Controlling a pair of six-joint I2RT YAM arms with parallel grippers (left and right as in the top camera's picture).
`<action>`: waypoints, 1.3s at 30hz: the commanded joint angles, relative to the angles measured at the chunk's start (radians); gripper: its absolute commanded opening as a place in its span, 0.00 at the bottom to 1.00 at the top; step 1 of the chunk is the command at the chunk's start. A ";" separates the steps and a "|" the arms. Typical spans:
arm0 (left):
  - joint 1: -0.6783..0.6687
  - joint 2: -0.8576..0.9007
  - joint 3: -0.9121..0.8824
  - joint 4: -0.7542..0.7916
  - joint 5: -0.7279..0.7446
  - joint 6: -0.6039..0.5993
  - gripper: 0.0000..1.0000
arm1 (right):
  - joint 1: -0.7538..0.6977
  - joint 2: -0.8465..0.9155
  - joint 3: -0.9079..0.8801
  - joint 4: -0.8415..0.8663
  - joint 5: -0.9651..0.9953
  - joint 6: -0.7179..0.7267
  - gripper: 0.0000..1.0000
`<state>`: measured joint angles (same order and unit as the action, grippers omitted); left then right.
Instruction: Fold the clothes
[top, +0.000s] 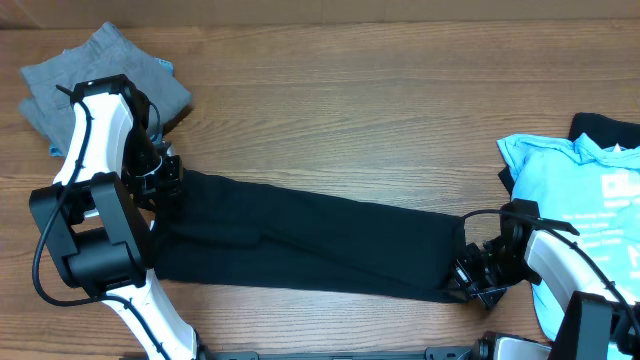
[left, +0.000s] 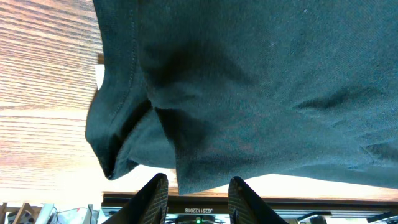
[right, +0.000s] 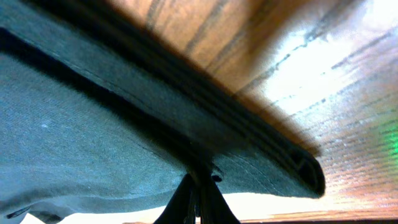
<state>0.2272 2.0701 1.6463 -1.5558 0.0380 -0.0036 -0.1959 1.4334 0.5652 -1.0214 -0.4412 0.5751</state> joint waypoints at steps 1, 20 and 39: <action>0.002 -0.011 0.020 -0.002 0.015 0.004 0.36 | 0.000 0.001 0.042 -0.020 -0.008 -0.027 0.04; 0.002 -0.011 0.020 0.006 0.014 0.004 0.36 | 0.000 -0.002 0.399 0.324 -0.069 -0.048 0.04; 0.002 -0.011 0.020 0.009 0.014 0.005 0.35 | 0.000 -0.002 0.399 0.270 0.020 -0.100 0.04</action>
<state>0.2272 2.0701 1.6466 -1.5475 0.0410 -0.0036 -0.1955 1.4334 0.9401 -0.6918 -0.5293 0.5110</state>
